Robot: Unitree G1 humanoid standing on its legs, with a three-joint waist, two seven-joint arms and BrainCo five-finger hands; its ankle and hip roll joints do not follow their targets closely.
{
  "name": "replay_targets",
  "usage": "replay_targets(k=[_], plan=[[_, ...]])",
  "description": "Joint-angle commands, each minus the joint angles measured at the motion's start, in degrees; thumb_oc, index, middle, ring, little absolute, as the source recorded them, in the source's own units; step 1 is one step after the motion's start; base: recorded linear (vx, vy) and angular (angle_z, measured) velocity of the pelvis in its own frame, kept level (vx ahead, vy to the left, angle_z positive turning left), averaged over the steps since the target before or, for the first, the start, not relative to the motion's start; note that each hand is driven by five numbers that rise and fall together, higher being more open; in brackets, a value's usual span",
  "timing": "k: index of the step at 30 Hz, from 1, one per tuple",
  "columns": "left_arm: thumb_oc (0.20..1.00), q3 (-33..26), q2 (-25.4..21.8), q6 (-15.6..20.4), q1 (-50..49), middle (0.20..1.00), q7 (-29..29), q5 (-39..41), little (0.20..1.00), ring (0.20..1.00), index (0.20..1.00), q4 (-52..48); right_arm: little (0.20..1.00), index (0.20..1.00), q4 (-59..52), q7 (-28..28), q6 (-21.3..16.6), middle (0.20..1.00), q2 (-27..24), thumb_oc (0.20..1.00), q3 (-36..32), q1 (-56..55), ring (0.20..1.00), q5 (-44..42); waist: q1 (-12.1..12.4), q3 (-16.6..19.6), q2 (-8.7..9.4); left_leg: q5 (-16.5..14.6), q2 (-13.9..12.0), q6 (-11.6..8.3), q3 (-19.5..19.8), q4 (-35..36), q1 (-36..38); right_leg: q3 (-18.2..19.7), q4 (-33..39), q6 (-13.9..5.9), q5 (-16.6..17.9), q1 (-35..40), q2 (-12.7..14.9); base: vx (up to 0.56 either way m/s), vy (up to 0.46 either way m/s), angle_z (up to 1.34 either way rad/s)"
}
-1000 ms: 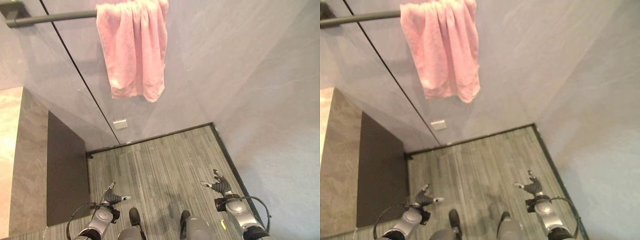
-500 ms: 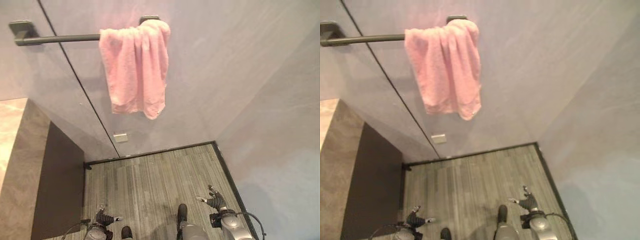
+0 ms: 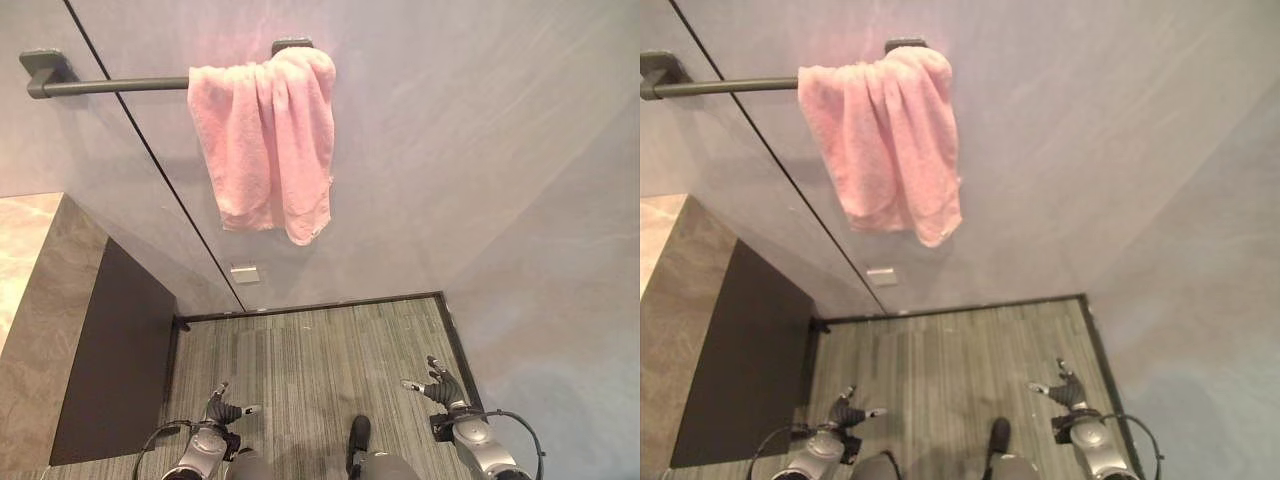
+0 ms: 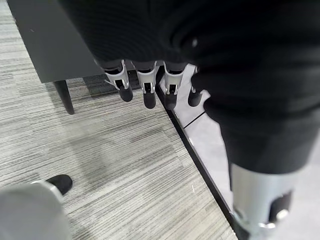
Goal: Put brush and paste in cup on sink, flatten towel.
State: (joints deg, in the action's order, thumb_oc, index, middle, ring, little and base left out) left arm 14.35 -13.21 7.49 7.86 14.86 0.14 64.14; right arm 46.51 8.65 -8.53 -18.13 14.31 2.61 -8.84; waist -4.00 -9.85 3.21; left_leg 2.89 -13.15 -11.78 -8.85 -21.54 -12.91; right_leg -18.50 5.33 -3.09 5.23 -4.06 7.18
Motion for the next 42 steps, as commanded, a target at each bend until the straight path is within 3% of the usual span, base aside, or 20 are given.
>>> replay_targets(k=[1,4,7,9,12,16,18,22,23,24,26,27,29,31,32,33,35,39,42], plan=[[1.000,-0.6,-2.9,1.5,1.7,1.000,1.3,1.5,1.000,1.000,1.000,-1.9,1.000,1.000,-1.7,1.1,-1.4,1.000,-1.2,1.000,-0.9,-0.3,1.000,-0.3,0.1,-1.7,1.47,1.5,2.5,4.32,-6.3,10.6,1.0,0.9,-5.1,-4.07,-5.0,3.8,-0.4,0.28,0.162,0.18],[1.000,-1.5,-3.0,1.6,1.2,1.000,1.7,1.2,1.000,1.000,1.000,-1.6,1.000,1.000,-0.8,1.1,-1.6,1.000,-1.1,1.000,-0.6,-0.8,1.000,0.8,0.7,-1.2,-0.21,8.7,-0.4,2.99,-5.8,22.4,1.7,1.7,-4.7,-4.75,-5.9,5.8,-1.3,0.27,0.196,0.04],[1.000,-1.9,-3.2,1.7,0.7,1.000,1.8,1.0,1.000,1.000,1.000,-0.9,1.000,1.000,-0.7,1.0,-1.9,1.000,-1.3,1.000,-0.2,-0.8,1.000,1.5,0.8,-0.4,-1.00,10.8,-2.5,1.81,-5.5,26.5,1.2,2.7,-4.6,-5.45,-6.8,7.6,-0.8,0.30,0.278,-0.38],[1.000,-2.1,-3.5,1.6,-0.4,1.000,1.6,0.4,1.000,1.000,1.000,0.2,1.000,1.000,0.3,0.5,-1.6,1.000,-0.5,1.000,0.1,-0.4,1.000,1.6,1.5,0.6,-1.49,9.8,-1.7,2.52,-3.7,25.6,3.2,4.9,-5.9,-6.14,-8.0,9.2,0.2,0.33,0.384,-0.14],[1.000,-2.0,-4.0,1.6,-0.9,1.000,1.1,0.1,1.000,1.000,1.000,1.1,1.000,1.000,0.7,0.4,-1.3,1.000,0.7,1.000,-0.5,-0.5,1.000,1.6,1.3,1.1,-0.90,7.5,-0.2,4.04,-4.5,22.2,3.2,6.4,-8.4,-7.04,-8.2,9.6,3.0,0.19,0.312,-0.25],[1.000,-2.1,-4.8,1.6,-1.3,1.000,0.9,0.1,1.000,1.000,1.000,1.2,1.000,1.000,0.8,0.2,-1.0,1.000,1.5,1.000,-0.9,-0.4,1.000,1.5,1.4,1.2,-0.09,3.7,2.5,6.12,-5.6,17.2,2.0,7.7,-12.1,-8.30,-5.3,7.8,5.8,0.09,0.262,-0.10],[1.000,-2.0,-5.1,1.7,-1.4,1.000,0.6,0.0,1.000,1.000,1.000,0.5,1.000,1.000,0.0,0.3,-0.9,1.000,1.8,1.000,-1.0,0.1,1.000,1.6,1.4,0.9,-0.10,1.8,4.2,7.49,-5.8,15.5,1.7,8.6,-16.9,-9.09,-1.7,5.0,7.6,0.07,0.292,-0.12],[1.000,-1.2,-6.0,1.6,-2.1,1.000,-0.2,-1.1,1.000,1.000,1.000,-1.3,1.000,1.000,-2.9,-0.2,-1.0,1.000,2.2,1.000,-0.9,0.8,1.000,0.4,1.0,-0.6,-1.45,-0.7,7.1,10.51,-6.2,16.5,4.8,8.9,-30.7,-8.52,4.5,-0.5,9.8,0.09,0.373,0.01],[1.000,-0.8,-6.4,1.5,-2.3,1.000,-0.2,-1.7,1.000,1.000,1.000,-1.9,1.000,1.000,-4.1,-0.2,-1.1,1.000,2.2,1.000,-1.2,0.8,1.000,-0.2,0.5,-1.6,-1.81,-1.2,7.5,11.29,-6.4,16.9,6.1,8.3,-35.6,-8.58,5.6,-2.4,10.4,0.10,0.525,0.05],[1.000,-0.6,-6.6,1.1,-2.9,1.000,-0.5,-2.8,1.000,1.000,1.000,-2.0,1.000,1.000,-5.7,-0.5,-1.3,1.000,2.3,1.000,-1.4,0.2,1.000,-0.9,0.2,-2.9,-2.89,-2.6,8.7,12.92,-7.3,17.7,8.4,5.2,-43.7,-8.75,6.5,-3.6,12.5,0.12,0.488,0.06],[1.000,-0.6,-6.6,1.1,-3.1,1.000,-0.5,-2.8,1.000,1.000,1.000,-2.0,1.000,1.000,-5.6,-0.5,-1.3,1.000,2.3,1.000,-1.4,0.2,1.000,-0.8,-0.3,-3.3,-3.45,-2.8,8.7,13.19,-7.2,18.1,9.2,5.9,-46.1,-8.61,6.3,-5.2,11.1,0.13,0.277,0.06],[1.000,-1.3,-6.4,1.2,-3.2,1.000,-0.6,-2.3,1.000,1.000,1.000,-1.1,1.000,1.000,-4.7,-1.0,-1.4,1.000,2.5,1.000,-1.5,-0.1,1.000,-0.9,-1.3,-3.5,-3.88,-3.1,9.2,13.64,-6.8,18.9,10.9,5.8,-47.8,-8.34,4.9,-7.5,8.2,0.16,0.154,0.03],[1.000,-1.3,-6.2,1.2,-3.4,1.000,-0.8,-2.0,1.000,1.000,1.000,-0.9,1.000,1.000,-4.4,-1.1,-1.3,1.000,2.2,1.000,-1.5,-0.5,1.000,-0.6,-1.7,-3.3,-3.70,-3.3,10.2,13.55,-6.5,19.5,11.6,4.4,-44.7,-8.10,3.7,-9.1,6.7,0.19,0.137,-0.03],[1.000,-1.0,-6.0,1.3,-3.1,1.000,-1.0,-1.9,1.000,1.000,1.000,-0.9,1.000,1.000,-3.9,-0.7,-1.4,1.000,2.1,1.000,-1.9,-0.6,1.000,-1.0,-1.9,-3.1,-3.02,-3.7,11.1,12.95,-6.1,19.7,11.9,1.4,-37.0,-7.65,1.4,-9.0,6.7,0.14,0.043,0.08],[1.000,-1.0,-6.0,1.3,-3.1,1.000,-1.0,-1.9,1.000,1.000,1.000,-0.9,1.000,1.000,-3.9,-0.7,-1.4,1.000,2.1,1.000,-1.8,-0.6,1.000,-1.0,-1.9,-3.2,-3.04,-3.7,11.1,12.95,-6.0,19.6,12.0,1.4,-36.9,-7.64,1.4,-8.9,6.7,0.14,-0.028,0.15],[1.000,-0.6,-5.8,1.5,-2.8,1.000,-0.8,-2.4,1.000,1.000,1.000,-0.6,1.000,1.000,-3.5,-0.4,-1.5,1.000,2.1,1.000,-1.9,-0.4,1.000,-1.2,-2.0,-3.2,-2.31,-4.0,11.5,12.34,-5.2,19.6,12.2,0.8,-29.0,-7.57,0.6,-7.9,6.8,0.14,-0.066,0.15],[1.000,-0.7,-5.5,1.6,-2.4,1.000,-0.7,-2.8,1.000,1.000,1.000,0.0,1.000,1.000,-3.7,-0.6,-1.7,1.000,2.2,1.000,-1.3,-0.1,1.000,-1.3,-1.9,-2.7,-1.53,-4.4,11.7,11.71,-4.8,20.0,12.7,1.8,-21.7,-7.49,0.4,-7.8,5.6,0.17,-0.071,0.17],[1.000,-0.8,-5.1,1.7,-2.1,1.000,-0.5,-2.9,1.000,1.000,1.000,0.1,1.000,1.000,-3.8,-0.4,-2.0,1.000,2.1,1.000,-0.6,0.4,1.000,-1.1,-1.8,-2.2,-0.96,-5.0,12.3,11.21,-4.5,20.3,13.5,0.3,-16.7,-7.45,1.4,-8.4,4.5,0.15,-0.046,0.10],[1.000,-0.6,-4.4,1.7,-2.3,1.000,-0.5,-3.4,1.000,1.000,1.000,0.7,1.000,1.000,-4.4,-0.2,-2.1,1.000,1.6,1.000,0.2,0.0,1.000,-0.6,-1.9,-1.2,-0.20,-5.7,12.7,10.49,-4.1,20.2,14.3,2.9,-11.0,-7.14,0.8,-4.4,1.6,0.21,-0.102,0.18]])
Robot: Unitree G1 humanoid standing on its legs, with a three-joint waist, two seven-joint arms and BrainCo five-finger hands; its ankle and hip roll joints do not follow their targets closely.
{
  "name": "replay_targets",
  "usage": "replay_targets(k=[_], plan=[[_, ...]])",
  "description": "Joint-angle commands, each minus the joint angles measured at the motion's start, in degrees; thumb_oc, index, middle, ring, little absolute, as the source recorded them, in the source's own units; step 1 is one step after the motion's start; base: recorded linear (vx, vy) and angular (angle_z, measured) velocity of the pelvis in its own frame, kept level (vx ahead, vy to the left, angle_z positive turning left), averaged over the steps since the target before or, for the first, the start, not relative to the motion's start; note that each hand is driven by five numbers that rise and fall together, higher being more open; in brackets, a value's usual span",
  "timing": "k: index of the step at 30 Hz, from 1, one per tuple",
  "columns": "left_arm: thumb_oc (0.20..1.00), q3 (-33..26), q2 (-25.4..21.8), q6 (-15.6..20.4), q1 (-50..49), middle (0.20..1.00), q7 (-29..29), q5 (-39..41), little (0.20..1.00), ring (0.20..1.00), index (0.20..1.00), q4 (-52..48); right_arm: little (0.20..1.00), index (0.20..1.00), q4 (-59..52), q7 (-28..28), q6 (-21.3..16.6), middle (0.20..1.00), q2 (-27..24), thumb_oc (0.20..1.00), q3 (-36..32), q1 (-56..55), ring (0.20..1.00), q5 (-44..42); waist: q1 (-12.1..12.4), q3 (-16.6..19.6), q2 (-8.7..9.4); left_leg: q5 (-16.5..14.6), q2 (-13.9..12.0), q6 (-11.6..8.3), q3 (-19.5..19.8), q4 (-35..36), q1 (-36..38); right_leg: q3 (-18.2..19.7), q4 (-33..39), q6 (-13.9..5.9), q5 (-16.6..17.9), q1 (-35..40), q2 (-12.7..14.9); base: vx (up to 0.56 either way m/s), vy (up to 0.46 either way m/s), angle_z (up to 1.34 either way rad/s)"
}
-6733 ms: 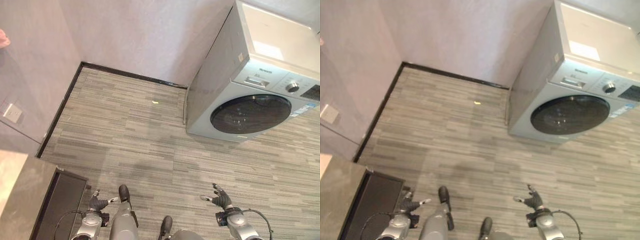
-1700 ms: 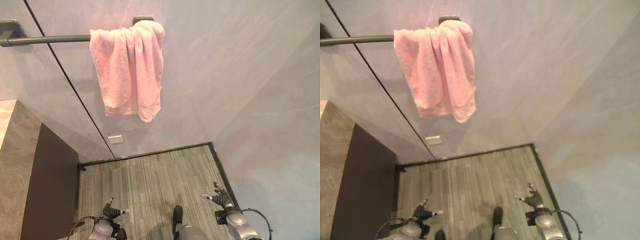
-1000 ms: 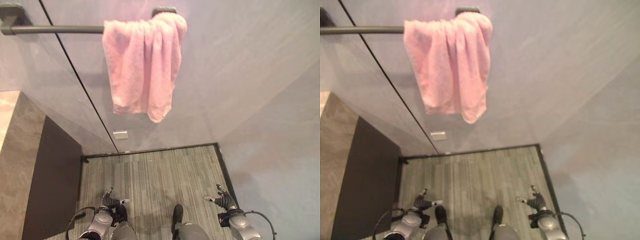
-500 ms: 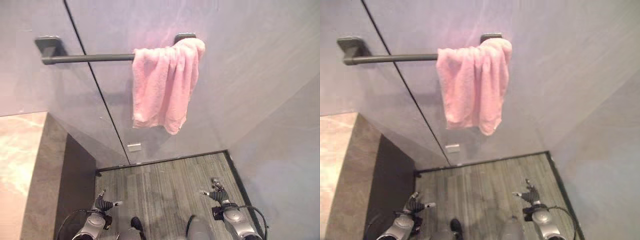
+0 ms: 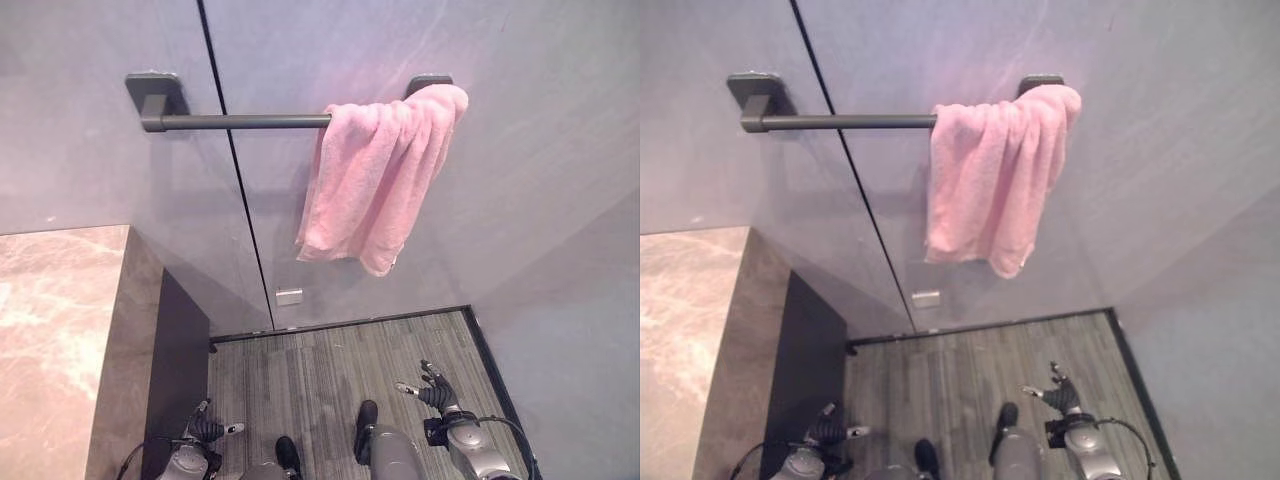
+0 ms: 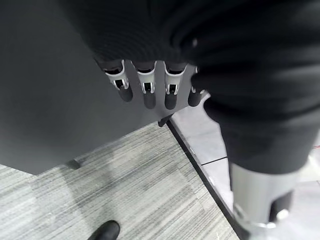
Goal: Put brush and paste in cup on sink, flatten towel.
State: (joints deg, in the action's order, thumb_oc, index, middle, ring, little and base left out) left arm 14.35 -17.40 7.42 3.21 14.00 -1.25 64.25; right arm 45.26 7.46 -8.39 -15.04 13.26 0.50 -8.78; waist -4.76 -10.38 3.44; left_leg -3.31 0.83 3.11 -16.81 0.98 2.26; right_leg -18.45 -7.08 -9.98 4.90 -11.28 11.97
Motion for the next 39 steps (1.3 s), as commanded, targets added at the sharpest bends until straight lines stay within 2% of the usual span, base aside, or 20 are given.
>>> replay_targets(k=[1,5,8,10,11,13,15,16,19,24,26,31,33,35,36,38,39], plan=[[1.000,-0.6,0.2,1.8,2.0,1.000,0.4,-2.1,1.000,1.000,1.000,0.5,1.000,1.000,-3.7,0.8,-2.3,1.000,-2.0,1.000,1.3,2.0,1.000,-0.4,-0.8,-0.1,-0.49,0.5,-1.7,-4.83,3.5,-2.2,-0.7,1.8,3.0,0.05,0.7,4.0,-3.8,0.21,-0.103,0.25],[1.000,-0.4,0.4,1.9,1.6,1.000,0.0,-2.1,1.000,1.000,1.000,0.5,1.000,1.000,-3.3,1.1,-2.4,1.000,-2.9,1.000,1.0,1.7,1.000,0.3,-0.8,0.5,-0.78,0.1,-2.8,-6.10,3.4,-3.3,-0.8,1.6,4.8,0.84,-0.2,5.3,-4.8,0.17,-0.106,-0.07],[1.000,-0.2,0.5,2.1,1.9,1.000,0.1,-1.5,1.000,1.000,1.000,-0.3,1.000,1.000,-3.0,1.2,-2.4,1.000,-3.5,1.000,1.2,2.1,1.000,0.2,-0.9,0.1,-0.83,-0.1,-4.0,-7.51,3.6,-7.7,-2.5,1.5,5.2,1.60,-1.2,5.5,-5.6,0.09,-0.108,-0.01],[1.000,0.0,0.3,2.2,2.5,1.000,0.2,-1.6,1.000,1.000,1.000,-0.4,1.000,1.000,-2.9,1.3,-2.5,1.000,-4.1,1.000,1.5,2.3,1.000,0.5,-0.8,-0.6,-0.68,1.5,-5.0,-9.21,3.7,-13.5,-4.8,1.3,5.8,2.42,-1.6,6.4,-5.7,0.06,-0.089,-0.03],[1.000,0.0,0.3,2.2,2.5,1.000,0.2,-1.6,1.000,1.000,1.000,-0.4,1.000,1.000,-2.9,1.3,-2.5,1.000,-4.1,1.000,1.5,2.4,1.000,0.5,-0.8,-0.6,-0.71,1.4,-5.1,-9.24,3.8,-13.7,-4.9,1.3,5.8,2.45,-1.6,6.4,-5.8,0.04,-0.059,0.02],[1.000,0.2,0.3,2.3,3.0,1.000,0.4,-1.3,1.000,1.000,1.000,-0.7,1.000,1.000,-3.0,1.3,-2.5,1.000,-4.6,1.000,1.6,2.3,1.000,0.8,-0.6,-1.0,-0.58,3.4,-6.0,-10.74,3.5,-17.7,-6.2,0.4,6.4,2.97,-1.9,7.6,-5.8,0.07,-0.072,0.04],[1.000,0.4,0.4,2.2,3.5,1.000,0.4,-1.0,1.000,1.000,1.000,-0.9,1.000,1.000,-3.3,1.4,-2.4,1.000,-4.8,1.000,1.6,2.2,1.000,0.9,-0.8,-1.2,-0.66,4.6,-7.0,-11.14,2.7,-18.4,-6.9,0.0,6.7,3.23,-2.3,8.2,-5.9,0.06,-0.028,0.07],[1.000,0.6,0.5,2.1,4.0,1.000,0.4,-1.1,1.000,1.000,1.000,-1.0,1.000,1.000,-3.3,1.6,-2.3,1.000,-5.1,1.000,1.5,2.1,1.000,1.4,-1.0,-1.1,-0.97,4.6,-8.6,-10.72,-0.1,-14.9,-7.0,-1.0,7.3,3.04,-2.8,9.1,-5.6,0.05,0.011,0.14],[1.000,0.9,0.8,2.2,4.1,1.000,0.7,-1.3,1.000,1.000,1.000,-1.0,1.000,1.000,-3.0,1.9,-2.2,1.000,-5.2,1.000,1.3,2.1,1.000,1.5,-0.9,-0.7,-1.20,3.7,-8.0,-9.84,-0.3,-10.5,-8.1,-0.8,7.8,2.58,-3.0,9.5,-5.1,0.08,0.063,0.31],[1.000,0.6,1.2,2.3,3.6,1.000,1.5,-1.2,1.000,1.000,1.000,0.1,1.000,1.000,-1.7,2.3,-2.5,1.000,-4.9,1.000,2.0,2.8,1.000,2.4,0.1,-0.2,-2.48,10.7,-9.2,-10.50,3.1,-1.6,-11.3,1.5,8.6,2.11,-3.9,11.3,-6.0,0.16,0.113,-0.08],[1.000,0.4,0.9,2.4,2.9,1.000,1.4,-1.2,1.000,1.000,1.000,0.2,1.000,1.000,-2.0,1.7,-2.3,1.000,-4.8,1.000,2.8,2.9,1.000,2.9,0.8,-0.4,-2.87,11.9,-9.4,-10.68,4.5,-0.8,-11.7,3.2,7.6,2.29,-4.9,12.2,-6.4,0.23,0.188,-0.31],[1.000,0.7,0.4,2.4,1.3,1.000,0.4,-1.8,1.000,1.000,1.000,-0.7,1.000,1.000,-2.2,0.3,-2.3,1.000,-3.8,1.000,2.5,2.9,1.000,1.6,1.1,0.3,-2.75,9.2,-7.5,-8.20,4.9,-1.1,-9.1,6.6,2.4,1.59,-6.5,11.7,-4.9,0.15,0.216,-0.31],[1.000,0.6,-0.3,2.4,1.0,1.000,0.2,-1.6,1.000,1.000,1.000,-2.5,1.000,1.000,-2.4,0.0,-2.2,1.000,-2.9,1.000,2.5,3.4,1.000,0.7,1.3,-0.3,-2.78,8.3,-7.2,-6.63,3.9,-1.2,-8.2,7.0,-4.9,0.38,-6.6,8.3,-4.2,0.07,0.237,-0.32],[1.000,1.0,-0.9,2.3,0.8,1.000,0.0,-1.9,1.000,1.000,1.000,-3.3,1.000,1.000,-2.9,0.2,-2.2,1.000,-2.2,1.000,2.7,4.2,1.000,0.8,1.4,-1.2,-2.84,7.8,-6.7,-5.50,2.5,-0.5,-6.6,6.2,-12.4,-1.73,-3.9,4.9,-2.9,0.05,0.220,-0.42],[1.000,1.1,-1.2,2.3,0.6,1.000,0.0,-2.1,1.000,1.000,1.000,-3.6,1.000,1.000,-3.4,0.2,-2.3,1.000,-2.1,1.000,2.6,4.4,1.000,0.5,1.0,-1.8,-3.09,7.9,-6.6,-5.12,2.5,0.0,-5.9,6.8,-15.5,-2.14,-2.9,3.4,-3.1,0.04,0.135,-0.48],[1.000,1.3,-1.4,2.3,0.5,1.000,0.0,-2.3,1.000,1.000,1.000,-3.9,1.000,1.000,-3.9,0.1,-2.4,1.000,-2.0,1.000,2.5,4.5,1.000,0.3,0.8,-2.2,-3.32,7.7,-6.7,-4.86,2.5,0.5,-5.0,7.0,-17.6,-2.24,-2.6,2.1,-3.1,0.07,0.112,-0.46],[1.000,1.3,-1.5,2.3,0.1,1.000,-0.1,-2.6,1.000,1.000,1.000,-3.7,1.000,1.000,-4.5,0.1,-2.3,1.000,-1.7,1.000,2.4,4.3,1.000,0.0,0.7,-1.9,-3.14,7.2,-6.2,-4.83,1.8,1.9,-3.4,5.4,-14.1,-1.97,-1.3,2.3,-0.7,0.18,0.014,-0.33]])
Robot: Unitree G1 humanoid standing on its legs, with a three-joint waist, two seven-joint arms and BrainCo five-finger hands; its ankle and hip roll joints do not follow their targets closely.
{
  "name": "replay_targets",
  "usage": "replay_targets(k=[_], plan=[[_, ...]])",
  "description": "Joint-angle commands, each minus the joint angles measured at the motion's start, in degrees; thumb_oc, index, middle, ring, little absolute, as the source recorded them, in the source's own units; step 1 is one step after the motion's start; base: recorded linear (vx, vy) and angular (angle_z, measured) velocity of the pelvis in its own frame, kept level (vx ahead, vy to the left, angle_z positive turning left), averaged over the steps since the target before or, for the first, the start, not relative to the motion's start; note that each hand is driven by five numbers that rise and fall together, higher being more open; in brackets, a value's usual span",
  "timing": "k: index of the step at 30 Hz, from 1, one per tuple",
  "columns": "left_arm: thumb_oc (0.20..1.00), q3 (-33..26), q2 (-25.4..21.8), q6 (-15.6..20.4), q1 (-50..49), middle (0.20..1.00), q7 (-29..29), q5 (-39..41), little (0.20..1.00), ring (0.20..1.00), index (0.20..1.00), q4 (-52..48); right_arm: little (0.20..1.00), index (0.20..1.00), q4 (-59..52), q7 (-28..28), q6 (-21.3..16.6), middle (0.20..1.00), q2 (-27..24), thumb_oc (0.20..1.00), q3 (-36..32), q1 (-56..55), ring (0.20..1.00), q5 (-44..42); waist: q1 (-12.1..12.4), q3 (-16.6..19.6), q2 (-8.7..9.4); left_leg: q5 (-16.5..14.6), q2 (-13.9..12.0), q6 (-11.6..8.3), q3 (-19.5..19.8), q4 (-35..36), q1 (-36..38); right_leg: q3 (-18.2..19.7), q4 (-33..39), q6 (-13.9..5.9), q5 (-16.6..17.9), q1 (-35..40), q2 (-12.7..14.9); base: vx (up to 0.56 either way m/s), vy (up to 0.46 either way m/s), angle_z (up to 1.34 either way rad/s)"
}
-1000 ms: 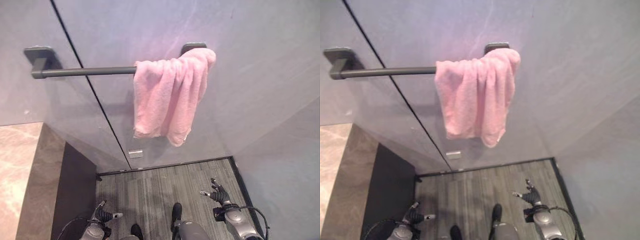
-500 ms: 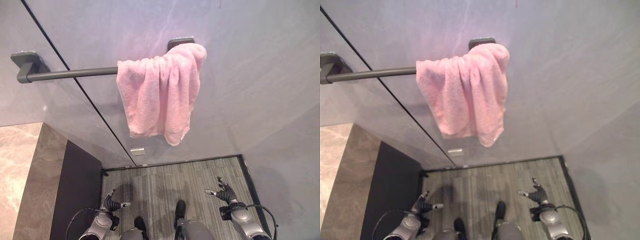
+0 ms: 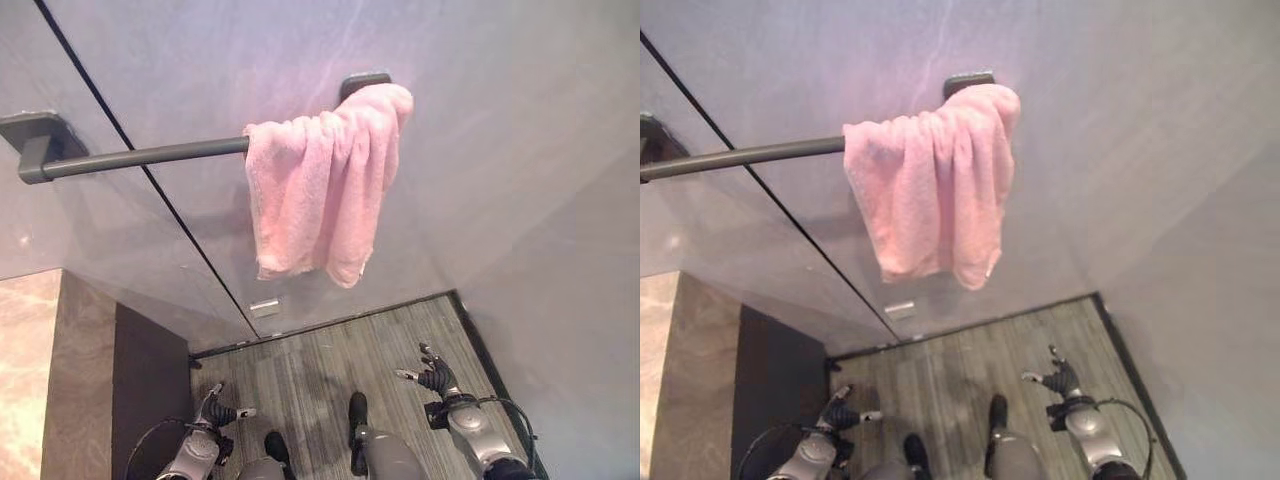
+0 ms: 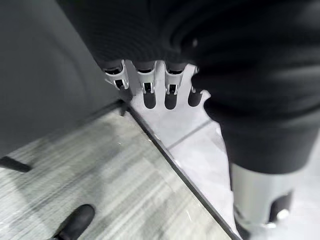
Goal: Put brush and paste in cup on sink, flatten towel.
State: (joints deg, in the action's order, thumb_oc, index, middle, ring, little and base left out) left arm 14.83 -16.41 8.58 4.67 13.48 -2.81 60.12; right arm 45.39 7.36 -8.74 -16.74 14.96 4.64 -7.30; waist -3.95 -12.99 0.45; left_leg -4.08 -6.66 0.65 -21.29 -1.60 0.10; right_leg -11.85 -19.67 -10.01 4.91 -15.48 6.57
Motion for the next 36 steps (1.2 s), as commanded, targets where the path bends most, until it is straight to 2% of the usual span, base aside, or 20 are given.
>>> replay_targets(k=[1,2,3,4,5,7,11,16,18,23,29,31,33,36], plan=[[1.000,0.7,-2.7,1.4,-1.4,1.000,0.4,-1.1,1.000,1.000,1.000,0.7,1.000,1.000,-4.9,0.2,-2.0,1.000,0.1,1.000,0.6,-0.2,1.000,-1.9,-0.1,1.4,0.29,7.7,0.8,-3.25,6.3,5.0,-1.2,-1.9,7.4,-1.50,-0.2,7.7,7.2,0.16,-0.049,-0.13],[1.000,0.7,-2.7,1.4,-1.4,1.000,0.4,-1.1,1.000,1.000,1.000,0.7,1.000,1.000,-4.9,0.2,-2.0,1.000,0.1,1.000,0.6,-0.2,1.000,-1.9,-0.2,1.4,0.23,7.7,0.8,-3.29,6.5,5.0,-1.1,-2.1,7.8,-1.50,-0.1,8.0,7.1,0.20,-0.217,-0.14],[1.000,0.4,-2.9,2.1,-1.0,1.000,0.5,-1.0,1.000,1.000,1.000,-0.6,1.000,1.000,-6.8,0.1,-2.6,1.000,-0.4,1.000,0.2,-0.8,1.000,-2.2,-0.6,1.8,0.77,6.5,0.2,-3.85,8.1,4.3,-1.4,1.1,16.3,-2.00,2.4,7.8,8.4,0.17,-0.151,-0.09],[1.000,0.5,-3.1,2.2,-1.3,1.000,0.7,-0.8,1.000,1.000,1.000,-1.1,1.000,1.000,-6.8,-0.2,-2.7,1.000,-0.2,1.000,0.2,-1.2,1.000,-3.0,-0.5,2.0,1.34,6.4,0.4,-3.93,8.1,3.6,-1.3,2.0,15.9,-2.74,3.5,8.6,8.5,0.21,-0.199,0.00],[1.000,0.7,-3.6,2.3,-1.1,1.000,0.7,-0.9,1.000,1.000,1.000,-1.3,1.000,1.000,-6.4,-0.5,-2.7,1.000,0.0,1.000,0.0,-1.6,1.000,-3.9,-0.1,2.3,2.15,6.2,0.5,-4.10,8.0,3.3,-1.0,2.2,16.8,-2.55,3.4,9.1,7.9,0.12,-0.126,0.12],[1.000,0.3,-3.5,2.5,-1.5,1.000,0.6,-0.2,1.000,1.000,1.000,-2.1,1.000,1.000,-6.4,-0.5,-3.0,1.000,-0.2,1.000,-0.1,-2.2,1.000,-4.5,0.3,3.5,2.88,6.7,0.1,-4.71,8.5,3.6,-1.1,1.1,19.0,-2.96,4.7,10.5,7.1,0.12,-0.150,0.40],[1.000,-0.3,-2.8,3.3,-3.6,1.000,0.3,0.7,1.000,1.000,1.000,-4.7,1.000,1.000,-5.3,-0.3,-3.6,1.000,-2.1,1.000,-2.6,-2.6,1.000,-5.9,1.4,4.6,2.69,7.4,-1.0,-6.10,9.8,4.7,-0.8,-2.2,23.6,-2.50,3.1,14.3,5.8,0.13,-0.121,0.20],[1.000,-1.0,-3.6,4.0,-5.9,1.000,0.6,1.6,1.000,1.000,1.000,-9.6,1.000,1.000,-7.9,-0.6,-4.8,1.000,-3.5,1.000,-5.5,-2.2,1.000,-11.5,2.2,4.9,2.24,8.5,-1.9,-7.22,10.6,5.9,-0.8,-4.2,24.2,-2.30,2.4,15.4,5.3,0.06,-0.057,0.09],[1.000,-1.7,-5.8,5.3,-8.3,1.000,0.1,1.7,1.000,1.000,1.000,-16.5,1.000,1.000,-12.0,-2.3,-5.6,1.000,-5.7,1.000,-6.4,-2.6,1.000,-13.5,2.8,4.5,2.08,8.9,-2.2,-7.61,11.3,6.1,-1.2,-5.0,24.1,-2.24,2.2,15.6,5.2,0.02,-0.050,0.17],[1.000,-3.1,-8.8,6.2,-11.2,1.000,-1.3,2.5,1.000,1.000,1.000,-22.5,1.000,1.000,-15.2,-5.3,-5.8,1.000,-7.9,1.000,-7.2,-3.0,1.000,-17.5,3.5,4.4,1.93,9.3,-2.3,-7.90,11.8,6.4,-1.5,-6.0,24.2,-2.35,2.1,15.8,5.4,0.01,-0.021,0.18],[1.000,-6.5,-15.6,9.1,-15.2,1.000,-4.0,4.5,1.000,1.000,1.000,-34.1,1.000,1.000,-20.9,-9.9,-5.8,1.000,-15.3,1.000,-6.4,0.8,1.000,-21.1,5.2,4.1,1.63,9.5,-2.3,-8.20,12.5,6.6,-2.2,-7.0,24.3,-2.76,2.3,16.0,6.0,0.01,-0.002,0.10],[1.000,-8.4,-18.8,10.9,-15.8,1.000,-4.8,6.5,1.000,1.000,1.000,-39.4,1.000,1.000,-23.6,-11.6,-5.7,1.000,-19.2,1.000,-4.9,4.3,1.000,-23.3,6.0,3.7,1.65,9.7,-2.2,-8.44,12.8,6.6,-2.9,-7.4,24.3,-2.94,2.4,15.6,6.3,0.00,0.000,0.00],[1.000,-9.0,-19.8,11.3,-15.9,1.000,-5.4,7.5,1.000,1.000,1.000,-41.8,1.000,1.000,-24.8,-12.0,-5.7,1.000,-20.3,1.000,-4.7,5.2,1.000,-24.0,6.2,3.5,1.62,9.8,-2.1,-8.49,12.9,6.6,-3.2,-7.6,24.2,-3.01,2.5,15.5,6.4,-0.01,0.002,0.02],[1.000,-10.9,-24.6,12.8,-16.0,1.000,-8.4,11.3,1.000,1.000,1.000,-51.8,1.000,1.000,-28.0,-13.6,-5.7,1.000,-23.8,1.000,-3.6,9.3,1.000,-27.9,6.9,3.0,1.34,10.0,-1.9,-8.67,13.4,6.6,-4.4,-8.5,24.3,-3.22,2.9,15.0,6.7,0.00,0.006,0.06]])
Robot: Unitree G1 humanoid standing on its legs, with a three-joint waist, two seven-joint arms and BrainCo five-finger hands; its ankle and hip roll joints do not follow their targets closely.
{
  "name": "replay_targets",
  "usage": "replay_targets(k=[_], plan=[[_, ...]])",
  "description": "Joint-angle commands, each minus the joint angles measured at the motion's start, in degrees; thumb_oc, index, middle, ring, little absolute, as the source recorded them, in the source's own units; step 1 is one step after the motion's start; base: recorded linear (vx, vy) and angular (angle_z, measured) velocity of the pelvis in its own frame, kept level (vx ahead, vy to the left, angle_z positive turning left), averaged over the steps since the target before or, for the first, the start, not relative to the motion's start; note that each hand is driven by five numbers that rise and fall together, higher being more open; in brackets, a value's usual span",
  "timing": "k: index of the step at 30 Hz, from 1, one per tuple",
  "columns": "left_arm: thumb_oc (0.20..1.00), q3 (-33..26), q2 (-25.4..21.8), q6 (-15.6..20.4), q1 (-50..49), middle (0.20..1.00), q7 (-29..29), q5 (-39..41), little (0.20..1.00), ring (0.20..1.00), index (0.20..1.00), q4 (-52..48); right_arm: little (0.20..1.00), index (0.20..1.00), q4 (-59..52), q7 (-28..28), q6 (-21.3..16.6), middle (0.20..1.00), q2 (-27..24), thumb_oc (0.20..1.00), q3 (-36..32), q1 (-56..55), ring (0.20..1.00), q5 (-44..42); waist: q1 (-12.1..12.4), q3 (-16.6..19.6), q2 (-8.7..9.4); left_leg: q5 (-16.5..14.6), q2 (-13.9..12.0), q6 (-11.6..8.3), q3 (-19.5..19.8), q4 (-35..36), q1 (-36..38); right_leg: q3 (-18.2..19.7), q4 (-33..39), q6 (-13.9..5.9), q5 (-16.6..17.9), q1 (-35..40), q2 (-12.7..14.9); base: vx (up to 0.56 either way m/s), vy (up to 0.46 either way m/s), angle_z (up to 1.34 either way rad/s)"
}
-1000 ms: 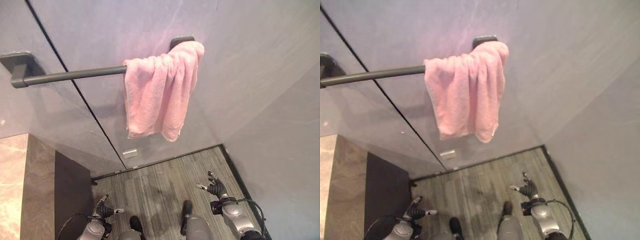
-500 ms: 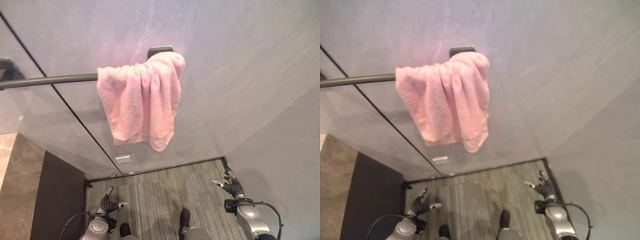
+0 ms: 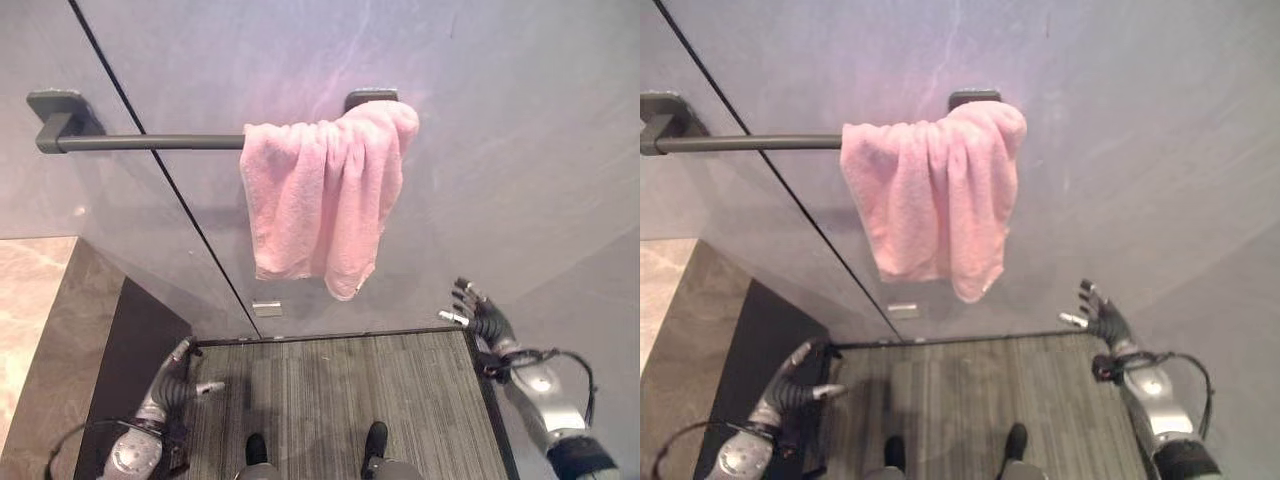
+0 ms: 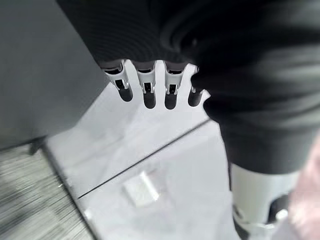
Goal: Put brush and paste in cup on sink, flatten towel.
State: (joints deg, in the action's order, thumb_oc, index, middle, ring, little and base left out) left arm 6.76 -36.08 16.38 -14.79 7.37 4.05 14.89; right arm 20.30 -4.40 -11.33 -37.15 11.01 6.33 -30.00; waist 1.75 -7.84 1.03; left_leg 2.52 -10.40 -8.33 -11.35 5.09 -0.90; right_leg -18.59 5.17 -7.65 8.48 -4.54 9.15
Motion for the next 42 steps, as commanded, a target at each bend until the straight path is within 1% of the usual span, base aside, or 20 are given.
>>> replay_targets(k=[1,2,4,5,8,9,10,11,12,13,15,16,21,24,29,35,37,38,41,42], plan=[[1.000,-2.9,-7.5,5.8,4.4,1.000,-3.8,6.7,1.000,1.000,1.000,-10.7,1.000,1.000,-4.3,-2.6,-2.7,1.000,-4.7,1.000,2.0,9.9,1.000,-7.3,1.6,-2.5,0.70,3.6,1.9,0.18,3.7,-0.1,-4.1,-2.0,-0.4,-5.71,-0.4,3.6,4.3,0.00,0.011,0.24],[1.000,-3.0,-7.5,5.8,4.4,1.000,-3.9,6.8,1.000,1.000,1.000,-10.7,1.000,1.000,-4.3,-2.6,-2.8,1.000,-4.6,1.000,2.0,10.0,1.000,-7.3,1.6,-2.5,0.71,3.6,1.9,0.19,3.7,-0.1,-4.1,-2.0,-0.4,-5.71,-0.4,3.5,4.3,0.00,0.019,0.23],[1.000,-2.9,-11.6,6.4,7.0,1.000,-6.3,10.4,1.000,1.000,1.000,-15.8,1.000,1.000,-6.1,-4.2,-2.0,1.000,-6.4,1.000,4.6,13.5,1.000,-10.7,1.8,-2.9,0.61,3.9,2.0,-0.01,3.9,-0.1,-5.2,-2.0,-0.3,-5.79,-0.1,2.6,4.5,0.00,0.013,0.09],[1.000,-2.9,-11.6,6.4,7.0,1.000,-6.3,10.4,1.000,1.000,1.000,-15.8,1.000,1.000,-6.1,-4.2,-2.0,1.000,-6.4,1.000,4.6,13.5,1.000,-10.7,1.8,-2.9,0.61,3.9,2.0,-0.01,3.9,-0.1,-5.2,-2.0,-0.3,-5.79,-0.1,2.6,4.5,0.00,0.000,0.00],[1.000,-1.9,-16.0,6.9,10.3,1.000,-8.8,15.1,1.000,1.000,1.000,-18.7,1.000,1.000,-7.3,-5.5,-1.2,1.000,-7.9,1.000,7.9,17.0,1.000,-13.2,1.8,-3.1,0.49,4.3,2.1,-0.20,4.0,-0.1,-6.0,-2.0,-0.2,-5.90,0.4,1.8,4.6,0.00,0.000,0.00],[1.000,-1.9,-16.0,6.9,10.4,1.000,-8.9,15.1,1.000,1.000,1.000,-18.6,1.000,1.000,-7.2,-5.5,-1.2,1.000,-7.9,1.000,7.9,17.1,1.000,-13.3,1.8,-3.1,0.49,4.3,2.1,-0.20,4.0,-0.1,-6.1,-2.0,-0.2,-5.90,0.4,1.8,4.6,0.00,0.000,0.00],[1.000,-0.4,-18.7,6.9,13.2,1.000,-9.9,18.0,1.000,1.000,1.000,-19.4,1.000,1.000,-8.4,-6.3,-0.7,1.000,-8.8,1.000,10.3,19.6,1.000,-15.4,1.6,-3.2,0.48,4.5,2.0,-0.38,4.1,-0.1,-6.6,-2.1,-0.2,-5.98,0.7,1.4,4.7,0.00,0.000,0.00],[1.000,0.6,-19.1,6.8,15.1,1.000,-10.5,20.5,1.000,1.000,1.000,-18.9,1.000,1.000,-8.6,-6.5,-0.5,1.000,-8.8,1.000,11.7,21.0,1.000,-16.4,1.5,-3.3,0.53,4.6,2.0,-0.44,4.2,-0.1,-7.0,-2.1,-0.2,-6.01,0.8,1.1,4.7,0.00,0.000,0.00],[1.000,0.7,-19.1,6.9,15.2,1.000,-10.5,20.6,1.000,1.000,1.000,-18.8,1.000,1.000,-8.5,-6.5,-0.5,1.000,-8.9,1.000,11.7,21.1,1.000,-16.4,1.6,-3.3,0.50,4.7,2.0,-0.43,4.2,-0.1,-7.0,-2.1,-0.2,-6.00,0.8,1.1,4.7,0.00,0.000,0.05],[1.000,2.6,-19.4,6.7,18.8,1.000,-10.1,22.5,1.000,1.000,1.000,-17.5,1.000,1.000,-7.8,-6.4,-0.2,1.000,-8.9,1.000,13.9,23.6,1.000,-17.2,1.5,-3.3,0.53,4.9,2.0,-0.54,4.4,-0.1,-7.6,-2.2,-0.2,-6.04,1.0,0.7,4.8,0.00,0.000,0.08],[1.000,3.6,-19.5,6.7,20.3,1.000,-10.0,22.9,1.000,1.000,1.000,-16.7,1.000,1.000,-7.6,-6.4,-0.3,1.000,-9.1,1.000,15.0,25.2,1.000,-17.1,1.5,-3.4,0.59,4.9,2.0,-0.57,4.5,-0.1,-7.8,-2.1,-0.2,-6.07,1.1,0.5,4.8,0.02,0.007,0.10],[1.000,5.2,-19.6,6.7,23.1,1.000,-9.7,23.2,1.000,1.000,1.000,-15.8,1.000,1.000,-8.0,-6.0,-0.2,1.000,-9.3,1.000,16.5,27.1,1.000,-16.9,1.2,-3.4,0.61,4.9,2.1,-0.56,4.5,-0.1,-7.9,-2.1,-0.2,-6.07,1.3,0.4,4.9,0.04,0.014,0.04],[1.000,10.2,-15.1,6.9,31.6,1.000,-7.0,21.7,1.000,1.000,1.000,-11.8,1.000,1.000,-5.6,-4.7,-0.6,1.000,-6.4,1.000,17.8,30.5,1.000,-16.2,0.6,-3.6,0.91,4.7,2.2,-0.56,4.5,-0.1,-7.7,-2.3,-0.3,-5.99,1.1,0.9,5.0,0.03,0.007,0.01],[1.000,11.4,-13.8,6.9,33.4,1.000,-6.8,21.2,1.000,1.000,1.000,-11.7,1.000,1.000,-5.4,-4.3,-0.5,1.000,-5.3,1.000,18.2,31.4,1.000,-15.9,0.2,-3.7,1.12,4.6,2.1,-0.50,4.3,-0.1,-7.4,-2.0,-0.3,-5.91,1.0,0.7,4.8,0.00,0.000,0.00],[1.000,16.2,-8.7,6.1,39.6,1.000,-5.3,20.5,1.000,1.000,1.000,-9.9,1.000,1.000,-3.3,-2.7,-0.5,1.000,-0.4,1.000,19.8,35.2,1.000,-15.3,-0.8,-3.7,1.80,4.4,1.4,-0.47,3.3,-0.1,-6.9,-0.6,-0.4,-5.51,0.9,0.0,4.2,0.01,0.001,-0.04],[1.000,17.6,-4.1,5.7,41.2,1.000,-4.1,20.2,1.000,1.000,1.000,-10.0,1.000,1.000,-0.4,0.2,-1.2,1.000,3.3,1.000,18.9,38.7,1.000,-14.2,-1.0,-3.8,1.87,4.4,1.1,-0.51,2.7,-0.1,-6.8,0.1,-0.2,-5.17,0.6,-0.3,3.8,0.00,0.000,-0.06],[1.000,17.8,-2.4,5.5,41.1,1.000,-3.3,19.5,1.000,1.000,1.000,-9.3,1.000,1.000,1.0,1.7,-1.5,1.000,5.6,1.000,18.1,39.7,1.000,-13.8,-1.1,-3.8,1.81,4.4,1.0,-0.45,2.6,-0.1,-6.6,0.4,-0.2,-5.07,0.6,-0.4,3.7,0.00,0.000,0.00],[1.000,17.8,-2.4,5.5,41.2,1.000,-3.3,19.5,1.000,1.000,1.000,-9.3,1.000,1.000,1.0,1.7,-1.5,1.000,5.6,1.000,18.1,39.7,1.000,-13.8,-1.1,-3.8,1.82,4.4,1.0,-0.45,2.6,-0.1,-6.6,0.4,-0.2,-5.07,0.6,-0.4,3.7,0.00,0.000,0.00],[1.000,17.3,0.3,4.8,40.7,1.000,-0.6,16.5,1.000,1.000,1.000,-7.8,1.000,1.000,2.4,5.1,-2.5,1.000,10.1,1.000,16.0,41.0,1.000,-12.6,-1.1,-3.8,1.70,4.2,0.7,-0.37,2.4,-0.1,-6.2,0.7,-0.2,-4.77,0.3,-0.2,3.5,0.00,0.000,0.00],[1.000,17.0,1.0,4.6,40.4,1.000,0.0,15.9,1.000,1.000,1.000,-7.4,0.859,0.859,2.8,5.7,-2.6,0.859,11.2,0.859,15.5,41.1,0.859,-12.5,-1.1,-3.8,1.68,4.2,0.7,-0.33,2.4,-0.1,-6.1,0.7,-0.2,-4.71,0.2,-0.1,3.5,0.00,0.000,0.00]])
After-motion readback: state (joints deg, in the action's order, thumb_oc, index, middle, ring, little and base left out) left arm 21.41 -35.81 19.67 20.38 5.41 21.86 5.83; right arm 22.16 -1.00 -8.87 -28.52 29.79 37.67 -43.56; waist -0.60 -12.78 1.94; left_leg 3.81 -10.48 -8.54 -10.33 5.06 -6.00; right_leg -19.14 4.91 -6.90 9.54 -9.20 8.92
